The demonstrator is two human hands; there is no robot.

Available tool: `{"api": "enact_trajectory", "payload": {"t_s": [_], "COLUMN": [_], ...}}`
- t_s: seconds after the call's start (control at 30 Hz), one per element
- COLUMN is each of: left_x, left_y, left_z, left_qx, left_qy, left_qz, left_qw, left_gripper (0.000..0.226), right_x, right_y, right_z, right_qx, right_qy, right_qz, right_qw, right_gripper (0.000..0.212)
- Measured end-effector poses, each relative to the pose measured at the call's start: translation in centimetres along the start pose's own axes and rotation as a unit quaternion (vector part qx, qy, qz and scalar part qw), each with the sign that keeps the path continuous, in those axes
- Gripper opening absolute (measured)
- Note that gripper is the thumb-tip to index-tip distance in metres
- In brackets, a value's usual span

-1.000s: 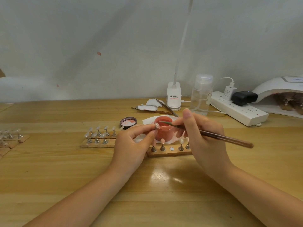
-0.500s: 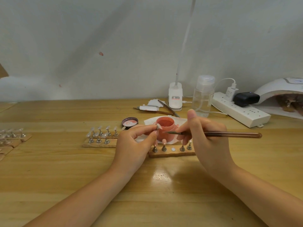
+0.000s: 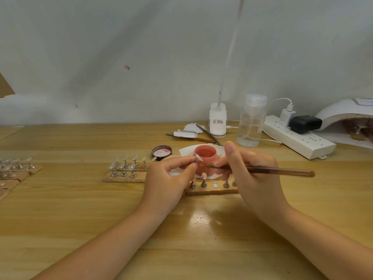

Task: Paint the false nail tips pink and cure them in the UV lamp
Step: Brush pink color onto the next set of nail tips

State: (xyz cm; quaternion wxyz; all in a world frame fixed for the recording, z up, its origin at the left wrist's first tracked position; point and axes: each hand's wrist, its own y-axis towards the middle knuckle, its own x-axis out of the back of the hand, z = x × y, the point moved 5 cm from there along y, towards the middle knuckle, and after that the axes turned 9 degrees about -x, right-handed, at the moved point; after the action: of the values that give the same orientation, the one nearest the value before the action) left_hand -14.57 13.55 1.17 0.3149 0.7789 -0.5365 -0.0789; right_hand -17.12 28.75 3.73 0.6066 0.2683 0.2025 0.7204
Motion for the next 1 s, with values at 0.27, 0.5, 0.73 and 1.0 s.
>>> {"api": "enact_trajectory", "payload": {"t_s": [0.27, 0.5, 0.73, 1.0], "left_x": [-0.04, -0.11, -0.08, -0.15], "left_y": [0.01, 0.01, 0.08, 0.08], "left_z": [0.08, 0.15, -0.05, 0.24], "left_qx": [-0.005, -0.008, -0.020, -0.015], "left_qy": [0.009, 0.017, 0.019, 0.016], "left_qz": [0.007, 0.018, 0.016, 0.022], "left_qw": [1.000, 1.000, 0.999, 1.000], "left_gripper": [0.023, 0.020, 0.027, 0.022], "right_x": [0.02, -0.18, -0.10, 0.13], "right_y": [0.11, 0.12, 0.13, 0.05], "right_z": [-0.12, 0.26, 0.49, 0.47], "right_qx": [-0.002, 0.008, 0.013, 0.015], "right_qy": [-0.011, -0.017, -0.010, -0.010], "right_qz": [0.001, 0.007, -0.006, -0.019], "right_qw": [1.000, 1.000, 1.000, 1.000], "right_gripper": [0.032, 0.030, 0.027, 0.029]}}
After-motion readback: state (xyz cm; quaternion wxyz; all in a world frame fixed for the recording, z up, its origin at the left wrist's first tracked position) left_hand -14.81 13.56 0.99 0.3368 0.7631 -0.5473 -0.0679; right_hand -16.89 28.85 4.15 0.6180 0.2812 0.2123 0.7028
